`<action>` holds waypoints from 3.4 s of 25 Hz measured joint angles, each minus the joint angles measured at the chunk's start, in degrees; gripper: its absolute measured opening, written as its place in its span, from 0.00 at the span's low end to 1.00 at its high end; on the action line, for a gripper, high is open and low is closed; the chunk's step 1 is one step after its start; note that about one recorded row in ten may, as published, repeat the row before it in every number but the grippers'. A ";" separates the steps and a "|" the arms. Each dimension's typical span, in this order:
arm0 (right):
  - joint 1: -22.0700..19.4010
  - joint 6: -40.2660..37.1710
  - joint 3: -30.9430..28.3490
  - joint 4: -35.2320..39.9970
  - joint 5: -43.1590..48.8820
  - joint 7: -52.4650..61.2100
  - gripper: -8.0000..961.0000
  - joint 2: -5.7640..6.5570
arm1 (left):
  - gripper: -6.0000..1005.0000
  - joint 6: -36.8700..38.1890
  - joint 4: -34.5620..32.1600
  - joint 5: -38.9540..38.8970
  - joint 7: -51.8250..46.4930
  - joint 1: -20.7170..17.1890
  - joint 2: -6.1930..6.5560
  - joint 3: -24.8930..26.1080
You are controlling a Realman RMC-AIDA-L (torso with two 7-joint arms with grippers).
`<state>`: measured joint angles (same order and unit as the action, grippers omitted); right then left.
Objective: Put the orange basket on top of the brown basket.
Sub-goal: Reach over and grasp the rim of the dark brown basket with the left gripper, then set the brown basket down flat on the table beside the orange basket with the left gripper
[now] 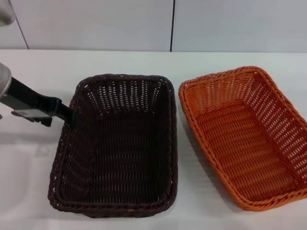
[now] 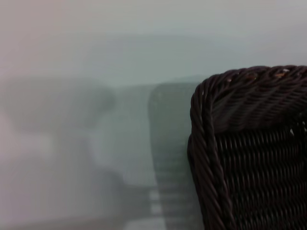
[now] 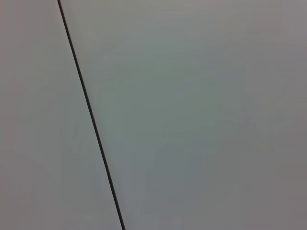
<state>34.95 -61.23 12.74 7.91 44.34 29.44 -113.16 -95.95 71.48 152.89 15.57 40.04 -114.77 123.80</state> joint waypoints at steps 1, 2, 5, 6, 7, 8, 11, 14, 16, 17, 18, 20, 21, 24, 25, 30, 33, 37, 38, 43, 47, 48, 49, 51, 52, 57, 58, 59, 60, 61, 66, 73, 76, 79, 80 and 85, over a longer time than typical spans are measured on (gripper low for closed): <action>0.00 0.00 0.00 0.00 0.00 0.00 0.72 0.00 | 0.67 0.00 0.00 0.00 0.00 0.00 0.00 0.00; -0.06 0.10 0.00 0.00 -0.04 0.00 0.72 -0.12 | 0.67 0.16 -0.57 0.04 0.13 -0.03 -0.13 -0.08; -0.08 0.55 0.00 0.04 -0.06 0.00 0.72 -0.31 | 0.67 0.50 -1.71 0.05 0.26 -0.05 -0.21 -0.43; -0.08 0.55 0.00 0.04 -0.06 0.00 0.72 -0.31 | 0.67 0.59 -2.05 0.06 0.36 -0.05 -0.26 -0.50; -0.04 0.69 0.00 0.07 -0.07 0.00 0.72 -0.38 | 0.67 0.69 -2.42 0.07 0.57 -0.05 -0.39 -0.50; 0.00 0.74 0.00 0.09 -0.07 0.00 0.72 -0.44 | 0.67 0.85 -2.71 0.07 0.90 -0.05 -0.55 -0.41; 0.14 0.86 0.00 0.00 -0.11 0.00 0.72 -0.56 | 0.67 1.30 -3.90 0.08 2.04 -0.05 -1.03 -0.24; 0.20 0.93 0.00 -0.02 -0.12 -0.02 0.72 -0.61 | 0.67 1.56 -5.27 0.10 2.84 0.00 -1.14 -0.40; 0.24 0.97 0.00 -0.02 -0.14 -0.05 0.72 -0.62 | 0.67 1.56 -5.27 0.10 2.84 0.00 -1.14 -0.40; 0.29 1.02 0.00 -0.02 -0.14 -0.05 0.72 -0.64 | 0.67 1.56 -5.27 0.10 2.84 0.00 -1.14 -0.40; 0.29 1.02 0.00 -0.02 -0.14 -0.05 0.72 -0.64 | 0.67 1.56 -5.27 0.10 2.84 0.00 -1.14 -0.40; 0.43 1.37 0.00 -0.02 -0.13 -0.07 0.72 -0.75 | 0.63 2.35 -7.28 0.11 3.93 0.05 -0.91 -0.19; 0.43 1.37 0.00 -0.02 -0.13 -0.07 0.72 -0.75 | 0.60 2.63 -7.14 0.02 4.11 -0.45 -0.86 -0.11; 0.51 1.68 0.00 0.00 -0.03 -0.08 0.72 -0.84 | 0.51 2.68 -6.79 -0.13 4.35 -0.76 -0.85 -0.09; 0.51 1.70 0.00 0.03 -0.01 -0.09 0.72 -0.84 | 0.42 2.68 -6.79 -0.13 4.35 -0.76 -0.85 -0.09; 0.58 2.06 0.00 0.25 0.09 -0.08 0.72 -0.83 | 0.24 2.52 -5.72 -0.25 4.82 -0.85 -0.94 -0.06; 0.58 2.14 0.00 0.28 0.16 -0.09 0.72 -0.94 | 0.22 2.50 -5.45 -0.24 4.84 -0.89 -0.96 -0.05; 0.56 2.17 0.00 0.35 0.19 -0.09 0.72 -1.24 | 0.21 1.99 -4.11 -0.28 5.03 -0.93 -0.77 -0.03; 0.56 2.17 0.00 0.36 0.20 -0.09 0.72 -1.26 | 0.21 1.44 -3.25 -0.54 5.59 -0.81 -0.58 0.38; 0.56 2.18 0.00 0.36 0.22 -0.09 0.72 -1.28 | 0.21 -0.71 2.48 -3.17 9.50 -0.60 -0.88 4.41; 0.55 2.18 0.00 0.35 0.22 -0.09 0.72 -1.27 | 0.20 -1.83 4.87 -4.58 10.61 -0.67 -0.74 5.61; 0.55 2.18 0.00 0.35 0.22 -0.08 0.72 -1.27 | 0.20 -3.05 7.54 -6.17 10.81 -0.84 0.16 5.97; 0.56 2.19 0.00 0.35 0.22 -0.09 0.72 -1.27 | 0.20 -3.33 8.37 -6.72 11.01 -0.89 0.64 5.98; 0.56 2.22 0.00 0.35 0.22 -0.09 0.72 -1.27 | 0.20 -3.56 9.00 -7.27 11.46 -0.92 1.01 6.07; 0.55 2.23 0.00 0.35 0.22 -0.09 0.72 -1.26 | 0.20 -3.56 9.00 -7.27 11.46 -0.92 1.01 6.07; 0.55 2.26 0.00 0.37 0.22 -0.08 0.72 -1.26 | 0.20 -5.41 9.73 -10.85 17.11 -0.58 2.55 8.82; 0.55 2.26 0.00 0.40 0.21 -0.09 0.72 -1.25 | 0.20 -6.19 9.51 -12.23 19.14 -0.47 3.13 9.38; 0.55 2.26 0.00 0.42 0.19 -0.09 0.72 -1.24 | 0.20 -7.84 8.55 -14.70 22.53 -0.29 4.29 9.37; 0.55 2.26 0.00 0.44 0.12 -0.09 0.72 -1.15 | 0.20 -9.53 6.16 -17.15 25.74 0.53 5.26 8.99; 0.55 2.26 0.00 0.44 0.12 -0.09 0.72 -1.15 | 0.20 -9.53 6.16 -17.15 25.74 0.53 5.26 8.99; 0.59 2.34 0.00 0.51 0.11 -0.09 0.72 -1.06 | 0.20 -9.15 -6.73 -17.44 31.45 6.60 6.08 7.38; 0.23 2.35 0.00 0.35 0.19 -0.09 0.71 -1.22 | 0.20 1.97 -19.46 -13.55 33.07 13.39 4.04 2.77; 0.04 2.35 0.00 0.21 0.19 -0.09 0.71 -1.36 | 0.20 5.84 -22.95 -11.66 32.34 15.68 3.17 2.50; -0.04 2.35 0.00 0.12 0.19 -0.08 0.71 -1.61 | 0.20 10.40 -26.07 -10.82 31.93 18.51 1.75 2.66; -0.05 2.42 0.00 0.10 0.19 -0.09 0.71 -1.71 | 0.20 11.57 -26.73 -10.62 31.85 19.47 1.14 2.46; -0.07 4.18 0.01 0.36 0.25 -0.08 0.71 -1.79 | 0.20 12.64 -28.15 -7.75 30.80 21.27 0.35 2.31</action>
<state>34.88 -57.05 12.75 8.27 44.60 29.35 -114.95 -83.31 43.33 145.14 46.38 61.31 -114.42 126.12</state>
